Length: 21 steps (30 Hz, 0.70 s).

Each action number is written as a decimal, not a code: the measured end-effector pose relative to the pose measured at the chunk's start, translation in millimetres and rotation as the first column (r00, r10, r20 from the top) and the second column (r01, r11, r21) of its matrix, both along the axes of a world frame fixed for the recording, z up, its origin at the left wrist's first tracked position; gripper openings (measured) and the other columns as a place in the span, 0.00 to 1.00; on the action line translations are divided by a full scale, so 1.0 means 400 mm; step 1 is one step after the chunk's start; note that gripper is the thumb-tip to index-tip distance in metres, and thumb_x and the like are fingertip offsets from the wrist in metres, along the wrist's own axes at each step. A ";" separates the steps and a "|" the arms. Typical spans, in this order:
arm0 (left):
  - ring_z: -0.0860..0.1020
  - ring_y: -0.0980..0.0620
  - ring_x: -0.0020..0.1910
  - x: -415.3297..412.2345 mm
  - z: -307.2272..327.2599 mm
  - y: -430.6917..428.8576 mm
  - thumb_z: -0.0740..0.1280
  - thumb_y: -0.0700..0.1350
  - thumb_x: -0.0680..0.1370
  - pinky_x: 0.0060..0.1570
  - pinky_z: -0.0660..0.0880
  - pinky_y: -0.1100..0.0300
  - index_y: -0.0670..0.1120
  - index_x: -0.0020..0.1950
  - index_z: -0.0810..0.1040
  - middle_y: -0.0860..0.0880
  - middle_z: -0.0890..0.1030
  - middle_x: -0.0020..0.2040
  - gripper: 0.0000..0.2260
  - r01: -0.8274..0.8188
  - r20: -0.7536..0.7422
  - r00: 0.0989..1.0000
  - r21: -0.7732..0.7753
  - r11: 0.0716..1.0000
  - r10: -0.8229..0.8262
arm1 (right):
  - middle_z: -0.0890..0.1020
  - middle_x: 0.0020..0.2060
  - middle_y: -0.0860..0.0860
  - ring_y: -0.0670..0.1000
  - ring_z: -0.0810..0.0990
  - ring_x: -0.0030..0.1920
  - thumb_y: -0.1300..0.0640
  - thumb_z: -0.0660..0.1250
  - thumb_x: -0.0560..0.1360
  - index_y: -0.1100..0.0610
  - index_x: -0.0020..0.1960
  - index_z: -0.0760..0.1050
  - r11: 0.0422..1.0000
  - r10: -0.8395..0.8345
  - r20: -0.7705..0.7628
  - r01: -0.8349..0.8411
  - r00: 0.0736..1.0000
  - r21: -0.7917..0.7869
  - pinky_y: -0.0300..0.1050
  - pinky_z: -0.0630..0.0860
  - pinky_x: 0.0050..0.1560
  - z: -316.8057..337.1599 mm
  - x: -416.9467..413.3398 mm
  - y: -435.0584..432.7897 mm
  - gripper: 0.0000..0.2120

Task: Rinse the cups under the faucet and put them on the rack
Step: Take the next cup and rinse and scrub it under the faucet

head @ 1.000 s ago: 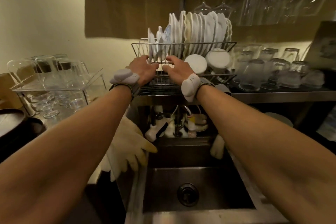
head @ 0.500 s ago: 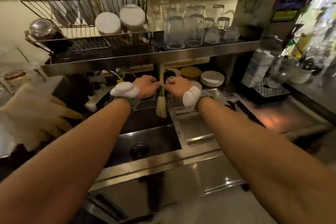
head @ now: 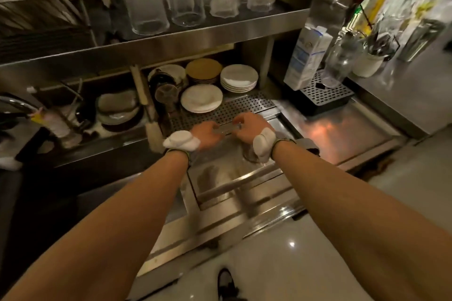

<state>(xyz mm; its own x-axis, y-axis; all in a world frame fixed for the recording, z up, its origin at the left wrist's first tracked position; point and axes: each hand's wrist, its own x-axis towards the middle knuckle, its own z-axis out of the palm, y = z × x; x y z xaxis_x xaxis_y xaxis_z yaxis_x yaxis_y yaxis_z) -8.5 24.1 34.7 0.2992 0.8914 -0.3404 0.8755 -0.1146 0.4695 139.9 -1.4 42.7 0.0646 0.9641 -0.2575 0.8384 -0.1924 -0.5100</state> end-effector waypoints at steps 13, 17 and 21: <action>0.74 0.42 0.65 0.177 -0.080 0.091 0.64 0.43 0.77 0.64 0.71 0.52 0.45 0.69 0.72 0.42 0.75 0.66 0.19 0.089 -0.013 0.996 0.045 0.995 -0.088 | 0.75 0.62 0.59 0.61 0.75 0.61 0.43 0.73 0.67 0.59 0.66 0.71 0.982 0.065 0.172 -0.032 0.983 -0.185 0.49 0.74 0.56 -0.106 0.153 0.119 0.33; 0.77 0.43 0.60 0.186 -0.071 0.106 0.64 0.44 0.77 0.60 0.72 0.54 0.43 0.62 0.78 0.42 0.79 0.61 0.15 0.018 0.023 1.000 0.033 0.999 -0.019 | 0.69 0.70 0.54 0.61 0.66 0.70 0.56 0.74 0.68 0.51 0.73 0.63 0.945 0.282 0.183 -0.240 0.942 -0.224 0.56 0.65 0.65 -0.095 0.166 0.153 0.37; 0.80 0.42 0.54 0.193 -0.079 0.109 0.63 0.38 0.77 0.50 0.75 0.55 0.38 0.58 0.80 0.39 0.81 0.55 0.13 -0.025 -0.088 0.996 -0.131 0.991 0.014 | 0.51 0.77 0.54 0.63 0.53 0.75 0.56 0.77 0.66 0.48 0.78 0.44 0.939 0.286 0.219 -0.227 0.933 -0.259 0.69 0.57 0.70 -0.093 0.181 0.172 0.53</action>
<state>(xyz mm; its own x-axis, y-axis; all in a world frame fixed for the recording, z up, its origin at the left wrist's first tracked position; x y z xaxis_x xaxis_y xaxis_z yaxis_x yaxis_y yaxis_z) 68.7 67.6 2.9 0.2464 0.8423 -0.4794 0.9151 -0.0394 0.4012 212.2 67.3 5.6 -0.0866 0.8740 -0.4781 0.9684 -0.0388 -0.2463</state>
